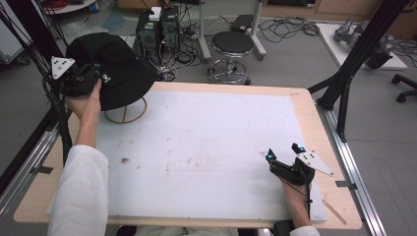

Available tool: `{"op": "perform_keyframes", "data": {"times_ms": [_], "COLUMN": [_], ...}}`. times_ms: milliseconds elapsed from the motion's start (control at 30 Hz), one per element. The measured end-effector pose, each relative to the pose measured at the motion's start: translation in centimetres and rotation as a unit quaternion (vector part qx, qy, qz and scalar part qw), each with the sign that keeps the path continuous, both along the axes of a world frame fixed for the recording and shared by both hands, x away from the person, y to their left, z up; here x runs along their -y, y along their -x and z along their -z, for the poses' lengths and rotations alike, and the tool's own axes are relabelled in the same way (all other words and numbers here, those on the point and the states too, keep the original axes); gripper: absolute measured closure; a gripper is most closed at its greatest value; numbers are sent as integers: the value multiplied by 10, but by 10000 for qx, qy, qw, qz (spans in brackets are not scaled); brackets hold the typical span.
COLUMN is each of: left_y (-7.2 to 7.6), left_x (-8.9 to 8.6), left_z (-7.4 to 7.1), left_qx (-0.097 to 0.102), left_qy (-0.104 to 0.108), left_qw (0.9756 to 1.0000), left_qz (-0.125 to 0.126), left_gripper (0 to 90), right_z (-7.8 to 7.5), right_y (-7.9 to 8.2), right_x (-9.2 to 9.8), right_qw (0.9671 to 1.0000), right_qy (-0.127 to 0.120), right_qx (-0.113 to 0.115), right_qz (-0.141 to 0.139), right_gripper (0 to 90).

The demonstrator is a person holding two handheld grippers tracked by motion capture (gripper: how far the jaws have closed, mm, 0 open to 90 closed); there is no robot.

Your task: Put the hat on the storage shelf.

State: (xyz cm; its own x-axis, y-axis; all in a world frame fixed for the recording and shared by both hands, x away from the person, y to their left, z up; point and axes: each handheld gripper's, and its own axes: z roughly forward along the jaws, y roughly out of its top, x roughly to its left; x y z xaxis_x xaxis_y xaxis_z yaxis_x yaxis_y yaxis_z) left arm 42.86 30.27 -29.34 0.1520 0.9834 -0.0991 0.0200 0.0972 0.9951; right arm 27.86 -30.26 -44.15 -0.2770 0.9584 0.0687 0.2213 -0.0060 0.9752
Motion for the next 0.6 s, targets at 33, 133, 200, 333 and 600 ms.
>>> {"op": "perform_keyframes", "data": {"times_ms": [33, 133, 200, 333, 600], "left_y": [0, 0, 0, -1, 4], "left_x": [0, 0, -1, -4, -4], "left_z": [0, 0, 1, 1, 1], "left_qx": [-1, -15, -31, -42, 57], "left_qy": [15, 107, 176, 216, 304], "left_qw": [10000, 9999, 9998, 9997, 9995], "left_qz": [-7, -2, 43, 96, 42], "left_gripper": [842, 833, 796, 777, 599], "right_z": [0, 0, 0, 0, 0], "right_y": [0, 0, 0, 0, 0], "right_x": [0, 0, 0, -1, -1], "right_qw": [10000, 10000, 10000, 10000, 10000], "right_qy": [0, 7, 17, 6, 9], "right_qx": [0, 3, 9, 0, -6], "right_qz": [0, 2, -3, -8, -12], "right_gripper": [72, 72, 72, 72, 72]}}
